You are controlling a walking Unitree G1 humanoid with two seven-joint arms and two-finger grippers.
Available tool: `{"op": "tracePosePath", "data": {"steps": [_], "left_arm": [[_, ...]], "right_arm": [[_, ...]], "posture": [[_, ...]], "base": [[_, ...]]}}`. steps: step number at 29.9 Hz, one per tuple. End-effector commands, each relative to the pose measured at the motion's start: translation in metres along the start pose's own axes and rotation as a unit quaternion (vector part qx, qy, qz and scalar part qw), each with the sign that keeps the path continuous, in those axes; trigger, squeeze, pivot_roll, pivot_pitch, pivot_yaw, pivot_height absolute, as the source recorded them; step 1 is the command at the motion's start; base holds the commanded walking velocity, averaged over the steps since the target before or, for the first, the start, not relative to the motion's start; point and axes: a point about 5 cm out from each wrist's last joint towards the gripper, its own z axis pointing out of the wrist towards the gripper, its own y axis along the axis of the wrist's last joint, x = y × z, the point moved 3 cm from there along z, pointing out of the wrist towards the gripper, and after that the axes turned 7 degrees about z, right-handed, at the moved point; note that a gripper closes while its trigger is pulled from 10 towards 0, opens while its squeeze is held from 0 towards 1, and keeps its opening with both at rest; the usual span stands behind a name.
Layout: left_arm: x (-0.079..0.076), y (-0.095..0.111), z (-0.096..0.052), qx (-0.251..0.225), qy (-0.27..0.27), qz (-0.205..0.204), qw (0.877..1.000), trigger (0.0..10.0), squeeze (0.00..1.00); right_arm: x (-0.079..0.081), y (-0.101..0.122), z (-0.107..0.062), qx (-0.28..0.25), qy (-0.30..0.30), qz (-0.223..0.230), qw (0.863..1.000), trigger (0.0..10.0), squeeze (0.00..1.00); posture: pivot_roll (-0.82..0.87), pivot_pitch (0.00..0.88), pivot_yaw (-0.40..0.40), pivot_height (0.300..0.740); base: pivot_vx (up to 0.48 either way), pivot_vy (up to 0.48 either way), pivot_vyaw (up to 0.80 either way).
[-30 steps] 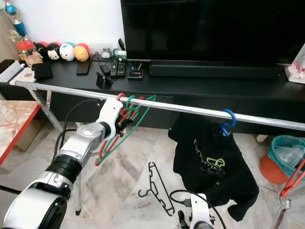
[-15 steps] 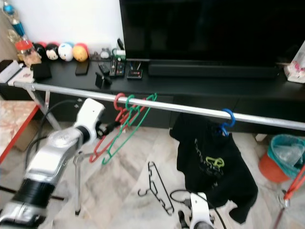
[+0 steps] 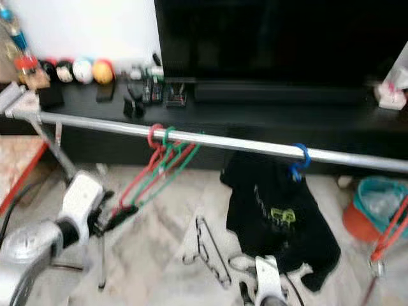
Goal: Hang hanger
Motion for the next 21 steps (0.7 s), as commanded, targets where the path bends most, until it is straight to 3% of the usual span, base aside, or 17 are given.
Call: {"op": "tracePosePath", "data": {"steps": [1,2,4,6,10,13,16,21], "left_arm": [[-0.005,-0.022,0.005,0.031,0.005,-0.009,0.999,10.0,0.0],[-0.007,-0.043,0.011,0.059,0.021,-0.04,0.997,10.0,0.0],[-0.01,-0.064,0.018,0.093,0.034,-0.034,0.994,10.0,0.0],[-0.013,-0.083,0.024,0.121,0.055,-0.059,0.989,10.0,0.0],[-0.012,-0.104,0.03,0.15,0.083,-0.071,0.983,10.0,0.0],[-0.02,-0.125,0.043,0.167,0.099,-0.099,0.976,10.0,0.0],[-0.025,-0.137,0.047,0.186,0.106,-0.114,0.97,10.0,0.0],[-0.04,-0.166,0.044,0.239,0.127,-0.176,0.947,10.0,0.0]], "right_arm": [[0.002,0.0,0.0,0.002,0.003,-0.002,1.0,10.0,0.0],[0.002,0.0,0.0,0.001,0.003,-0.001,1.0,10.0,0.0],[0.002,0.0,0.0,0.0,0.002,0.001,1.0,10.0,0.0],[0.002,0.0,0.0,-0.001,0.0,0.003,1.0,10.0,0.0],[0.001,0.0,0.0,-0.001,-0.001,0.004,1.0,10.0,0.0],[0.001,0.0,0.0,0.001,0.0,-0.001,1.0,10.0,0.0],[0.001,-0.001,0.0,0.001,0.0,-0.001,1.0,10.0,0.0],[0.0,-0.002,0.0,0.001,-0.002,0.001,1.0,10.0,0.0]], "posture": [[0.03,0.0,0.0,0.736],[0.02,0.0,0.001,0.736],[0.01,0.0,0.002,0.736],[0.0,0.0,0.005,0.736],[0.0,0.0,0.0,0.736],[0.01,0.0,-0.004,0.736],[-0.01,0.0,-0.001,0.736],[-0.02,0.0,-0.001,0.736]], "base": [[0.0,0.0,0.0],[0.0,0.0,0.0],[0.0,0.0,0.0],[0.0,0.0,0.0],[0.0,0.0,0.0],[0.0,0.0,0.0],[0.0,0.0,0.0],[0.0,0.0,0.0]]}}
